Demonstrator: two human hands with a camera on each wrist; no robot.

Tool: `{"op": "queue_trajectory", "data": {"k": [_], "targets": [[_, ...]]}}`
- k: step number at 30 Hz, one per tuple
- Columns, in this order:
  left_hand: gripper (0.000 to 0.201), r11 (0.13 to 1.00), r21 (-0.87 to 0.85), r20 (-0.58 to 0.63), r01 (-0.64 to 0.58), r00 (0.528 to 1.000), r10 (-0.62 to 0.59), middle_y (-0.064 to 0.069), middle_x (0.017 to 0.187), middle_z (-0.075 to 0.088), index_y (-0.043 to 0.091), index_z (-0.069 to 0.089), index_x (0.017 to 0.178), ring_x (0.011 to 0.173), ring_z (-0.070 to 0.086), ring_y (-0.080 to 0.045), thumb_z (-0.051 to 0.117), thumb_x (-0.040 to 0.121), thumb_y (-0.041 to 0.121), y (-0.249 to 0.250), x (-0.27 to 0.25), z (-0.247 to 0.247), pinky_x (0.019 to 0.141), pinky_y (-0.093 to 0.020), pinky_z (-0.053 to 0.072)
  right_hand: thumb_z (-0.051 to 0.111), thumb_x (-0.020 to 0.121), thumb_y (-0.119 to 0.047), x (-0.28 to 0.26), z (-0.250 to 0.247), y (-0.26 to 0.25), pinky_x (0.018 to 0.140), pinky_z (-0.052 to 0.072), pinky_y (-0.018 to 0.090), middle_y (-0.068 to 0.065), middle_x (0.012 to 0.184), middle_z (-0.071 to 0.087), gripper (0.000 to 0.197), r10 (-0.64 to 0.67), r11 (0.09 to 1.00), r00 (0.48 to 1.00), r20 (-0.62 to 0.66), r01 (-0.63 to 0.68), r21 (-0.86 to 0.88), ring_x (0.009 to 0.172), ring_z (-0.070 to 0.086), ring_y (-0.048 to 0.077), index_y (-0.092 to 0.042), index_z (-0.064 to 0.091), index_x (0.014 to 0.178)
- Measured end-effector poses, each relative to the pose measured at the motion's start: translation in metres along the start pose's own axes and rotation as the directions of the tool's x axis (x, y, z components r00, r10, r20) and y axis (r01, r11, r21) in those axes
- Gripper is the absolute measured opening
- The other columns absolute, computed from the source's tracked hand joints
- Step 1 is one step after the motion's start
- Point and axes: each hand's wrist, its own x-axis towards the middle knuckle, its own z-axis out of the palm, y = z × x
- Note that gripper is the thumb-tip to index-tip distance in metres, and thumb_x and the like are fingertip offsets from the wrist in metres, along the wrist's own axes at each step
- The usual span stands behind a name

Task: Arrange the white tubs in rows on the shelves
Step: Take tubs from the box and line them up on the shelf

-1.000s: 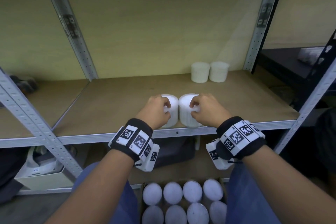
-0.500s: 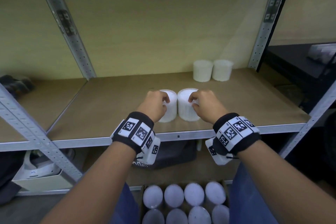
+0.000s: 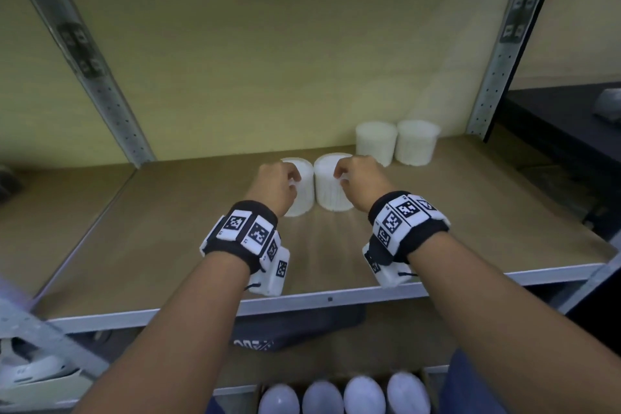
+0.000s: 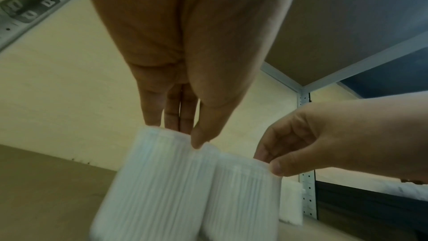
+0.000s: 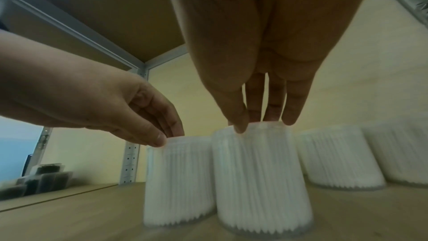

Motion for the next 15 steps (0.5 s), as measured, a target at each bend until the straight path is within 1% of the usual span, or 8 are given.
{"op": "queue_trajectory", "data": {"k": [3, 5, 8, 10, 15], "targets": [[0.026, 1.0, -0.004, 0.005, 0.014, 1.0, -0.014, -0.01, 0.119, 0.065, 0.011, 0.068, 0.109, 0.109, 0.062, -0.024, 0.052, 0.09, 0.003, -0.006, 0.024, 0.004, 0.093, -0.031, 0.05, 0.045, 0.094, -0.005, 0.023, 0.006, 0.002, 0.089, 0.047, 0.031, 0.011, 0.126, 0.06, 0.032, 0.011, 1.0, 1.0, -0.021, -0.011, -0.016, 0.112, 0.059, 0.027, -0.015, 0.063, 0.118], [0.026, 1.0, 0.0, 0.001, 0.007, 1.0, -0.007, -0.011, 0.12, 0.064, 0.011, 0.068, 0.109, 0.11, 0.061, -0.024, 0.052, 0.09, 0.002, -0.009, 0.039, 0.007, 0.094, -0.031, 0.049, 0.044, 0.093, -0.004, 0.038, 0.008, 0.003, 0.088, 0.047, 0.03, 0.011, 0.126, 0.06, 0.032, 0.018, 1.0, 1.0, -0.018, -0.018, 0.0, 0.111, 0.06, 0.027, -0.014, 0.063, 0.118], [0.026, 1.0, 0.012, -0.004, -0.006, 1.0, 0.006, -0.012, 0.121, 0.062, 0.008, 0.067, 0.109, 0.111, 0.06, -0.025, 0.052, 0.09, 0.002, -0.012, 0.06, 0.009, 0.094, -0.03, 0.047, 0.043, 0.092, 0.001, 0.057, 0.009, 0.006, 0.09, 0.047, 0.03, 0.011, 0.125, 0.061, 0.034, 0.015, 1.0, 1.0, -0.018, -0.015, 0.007, 0.111, 0.06, 0.026, -0.011, 0.063, 0.117], [0.026, 1.0, 0.013, -0.008, -0.01, 1.0, 0.01, -0.013, 0.121, 0.062, 0.007, 0.067, 0.11, 0.111, 0.059, -0.025, 0.052, 0.09, 0.002, -0.015, 0.073, 0.011, 0.094, -0.029, 0.046, 0.043, 0.092, 0.001, 0.069, 0.01, 0.007, 0.09, 0.048, 0.03, 0.011, 0.124, 0.062, 0.034, 0.018, 1.0, 0.999, -0.028, -0.018, 0.012, 0.109, 0.061, 0.026, -0.011, 0.063, 0.117], [0.026, 1.0, 0.02, -0.023, -0.018, 1.0, 0.018, -0.012, 0.122, 0.063, 0.008, 0.068, 0.11, 0.116, 0.056, -0.026, 0.054, 0.089, 0.004, -0.019, 0.099, 0.017, 0.1, -0.031, 0.043, 0.043, 0.092, 0.0, 0.094, 0.01, 0.009, 0.092, 0.045, 0.03, 0.014, 0.125, 0.06, 0.037, 0.046, 0.999, 0.999, 0.004, -0.046, -0.005, 0.111, 0.059, 0.028, -0.009, 0.061, 0.122]]}}
